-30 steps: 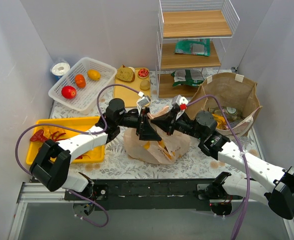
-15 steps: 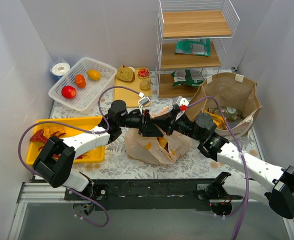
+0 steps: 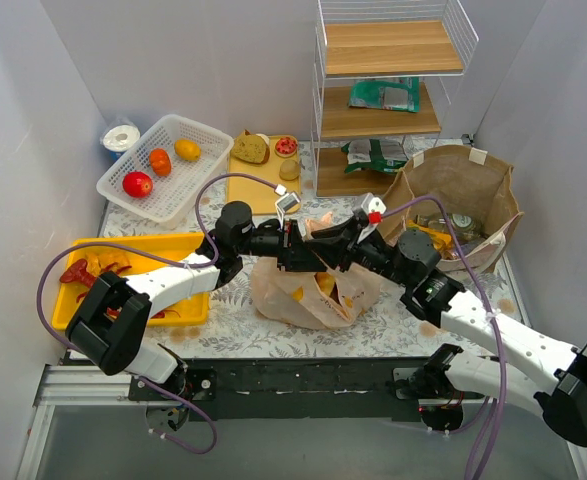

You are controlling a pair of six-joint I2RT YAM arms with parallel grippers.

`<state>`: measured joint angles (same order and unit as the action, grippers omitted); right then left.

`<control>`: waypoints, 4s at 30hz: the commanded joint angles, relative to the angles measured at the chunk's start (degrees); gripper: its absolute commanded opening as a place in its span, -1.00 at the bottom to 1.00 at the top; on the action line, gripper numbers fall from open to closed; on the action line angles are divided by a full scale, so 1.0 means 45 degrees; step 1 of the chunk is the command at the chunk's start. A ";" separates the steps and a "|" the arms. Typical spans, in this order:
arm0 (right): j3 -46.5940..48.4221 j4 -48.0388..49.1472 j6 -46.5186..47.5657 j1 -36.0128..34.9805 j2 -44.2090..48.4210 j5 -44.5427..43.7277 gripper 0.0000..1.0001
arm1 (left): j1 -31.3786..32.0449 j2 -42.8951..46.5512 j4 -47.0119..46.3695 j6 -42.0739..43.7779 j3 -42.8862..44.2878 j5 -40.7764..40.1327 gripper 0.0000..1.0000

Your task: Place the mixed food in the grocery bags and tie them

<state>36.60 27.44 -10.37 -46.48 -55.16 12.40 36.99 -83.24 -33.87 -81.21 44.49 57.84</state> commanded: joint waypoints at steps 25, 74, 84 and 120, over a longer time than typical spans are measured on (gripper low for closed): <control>0.2279 -0.3971 -0.3278 0.4352 0.0850 0.3297 0.29 | 0.1545 0.0725 0.3756 0.5018 0.0660 -0.0900 -1.00; -0.0614 -0.0590 -0.5039 0.4001 0.0558 0.3572 -0.97 | 0.1623 0.1254 0.5007 0.4903 0.2144 -0.2150 0.77; -0.0574 -0.1117 -0.4493 0.3708 0.0675 0.3084 -0.97 | 0.1623 0.0881 0.4538 0.4102 0.2047 -0.2424 0.67; 0.1359 -0.4906 -0.2383 0.3668 0.3292 0.0486 -0.97 | 0.1467 0.0530 0.5787 0.3808 0.1676 -0.4436 -0.95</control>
<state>38.22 3.84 -23.05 -30.15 -42.33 17.04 43.99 -81.21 -10.76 -64.42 52.45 39.57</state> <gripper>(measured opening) 0.031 0.041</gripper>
